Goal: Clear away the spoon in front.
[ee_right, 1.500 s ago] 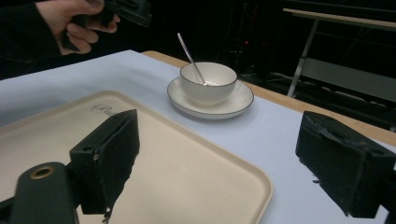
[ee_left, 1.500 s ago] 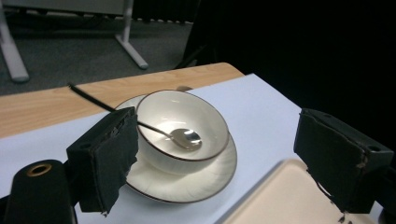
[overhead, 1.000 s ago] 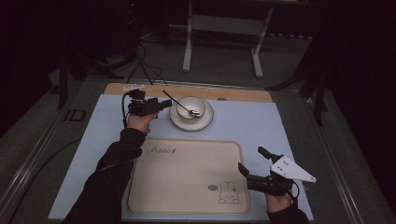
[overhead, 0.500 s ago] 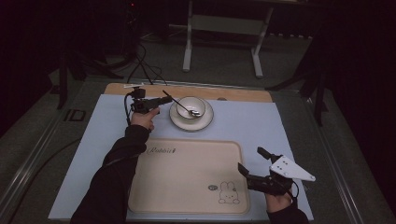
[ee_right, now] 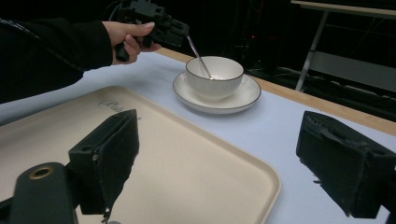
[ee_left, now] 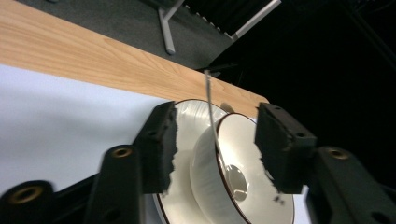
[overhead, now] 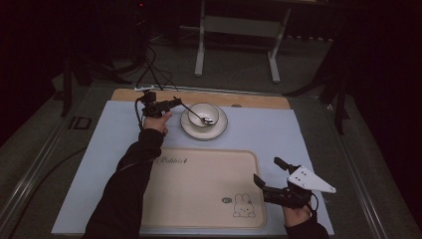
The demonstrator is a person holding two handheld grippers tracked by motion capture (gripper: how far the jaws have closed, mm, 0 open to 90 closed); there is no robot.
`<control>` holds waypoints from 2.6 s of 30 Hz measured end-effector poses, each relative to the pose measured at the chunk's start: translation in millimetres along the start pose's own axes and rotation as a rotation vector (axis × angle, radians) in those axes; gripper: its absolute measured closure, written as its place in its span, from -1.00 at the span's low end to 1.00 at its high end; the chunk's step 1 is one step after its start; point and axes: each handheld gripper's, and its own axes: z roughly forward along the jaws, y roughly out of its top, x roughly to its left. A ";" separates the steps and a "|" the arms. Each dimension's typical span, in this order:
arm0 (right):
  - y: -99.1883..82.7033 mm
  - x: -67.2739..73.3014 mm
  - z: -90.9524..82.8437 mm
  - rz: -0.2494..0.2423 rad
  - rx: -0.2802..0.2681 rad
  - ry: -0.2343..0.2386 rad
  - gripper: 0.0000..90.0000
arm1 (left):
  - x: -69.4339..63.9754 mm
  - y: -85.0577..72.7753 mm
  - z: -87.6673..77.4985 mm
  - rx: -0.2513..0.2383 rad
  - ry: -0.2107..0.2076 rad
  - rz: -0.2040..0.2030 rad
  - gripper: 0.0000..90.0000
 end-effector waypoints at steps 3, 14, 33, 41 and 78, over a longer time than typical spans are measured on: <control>0.0 0.5 0.3 -0.008 0.003 0.002 -0.71 | 2.0 -2.0 3.9 -0.017 -0.004 -0.011 0.29; -1.0 -0.3 1.2 -0.004 0.010 0.008 -0.71 | 3.2 0.8 12.3 -0.052 -0.038 -0.045 0.58; -1.6 -0.8 2.0 0.002 0.014 0.014 -0.71 | -8.0 1.7 10.4 -0.106 -0.049 0.049 0.98; -1.8 -0.9 2.1 0.004 0.013 0.016 -0.71 | -21.8 2.7 9.8 -0.114 -0.037 0.126 0.99; -1.2 -1.0 2.2 0.004 0.006 -0.001 -0.71 | -92.3 37.7 -60.4 -0.084 -0.154 0.327 1.00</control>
